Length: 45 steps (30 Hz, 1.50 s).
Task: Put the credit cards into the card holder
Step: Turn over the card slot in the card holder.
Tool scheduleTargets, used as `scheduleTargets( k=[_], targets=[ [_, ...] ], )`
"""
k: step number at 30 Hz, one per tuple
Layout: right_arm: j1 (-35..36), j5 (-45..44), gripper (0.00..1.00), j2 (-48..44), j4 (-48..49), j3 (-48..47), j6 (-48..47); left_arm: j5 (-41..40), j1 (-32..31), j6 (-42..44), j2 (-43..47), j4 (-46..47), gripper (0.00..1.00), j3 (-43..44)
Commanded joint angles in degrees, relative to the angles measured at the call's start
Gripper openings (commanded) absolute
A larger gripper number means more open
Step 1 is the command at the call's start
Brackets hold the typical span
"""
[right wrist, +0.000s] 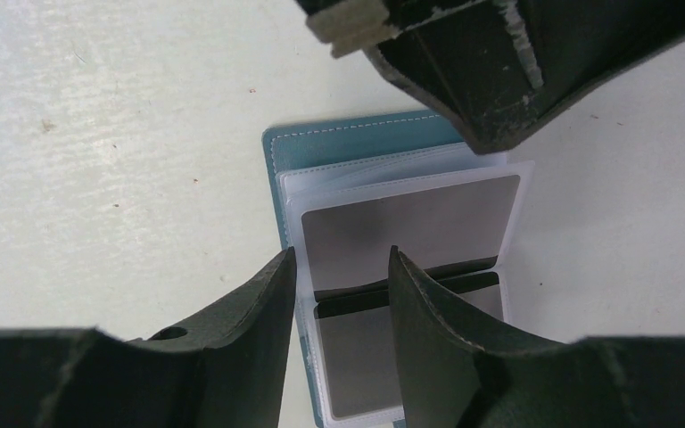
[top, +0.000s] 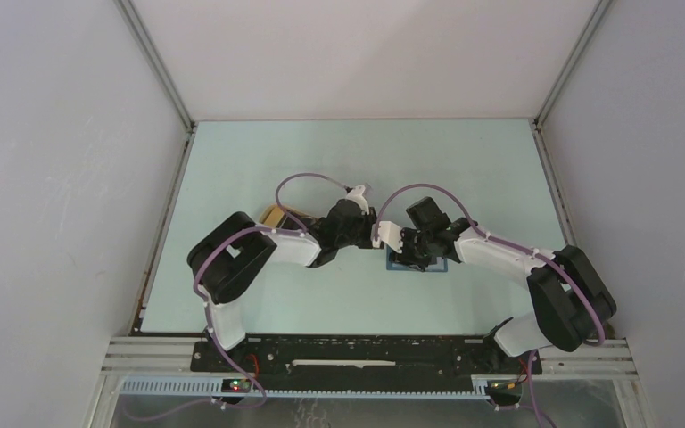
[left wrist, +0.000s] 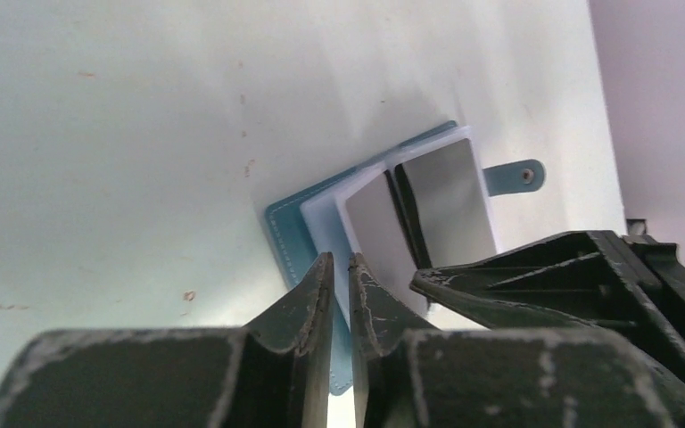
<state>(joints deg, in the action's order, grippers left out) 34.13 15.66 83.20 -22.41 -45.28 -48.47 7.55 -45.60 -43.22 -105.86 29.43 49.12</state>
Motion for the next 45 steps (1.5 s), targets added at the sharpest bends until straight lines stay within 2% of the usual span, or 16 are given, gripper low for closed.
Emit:
scheduleTargets(
  k=[1,18,45],
  targets=[
    [-0.46,0.16,0.5,-1.55,0.94,-1.92,0.3,-4.16,-0.19,3.28,-0.1,-4.79,0.15,3.91],
    [-0.48,0.25,0.5,-1.55,0.9,-1.92,0.23,-1.42,-0.26,4.63,-3.89,-7.94,0.15,8.9],
    [-0.31,0.33,0.49,-1.55,0.84,-1.92,0.25,1.03,-1.58,5.96,-3.94,-6.8,0.19,9.46]
  ],
)
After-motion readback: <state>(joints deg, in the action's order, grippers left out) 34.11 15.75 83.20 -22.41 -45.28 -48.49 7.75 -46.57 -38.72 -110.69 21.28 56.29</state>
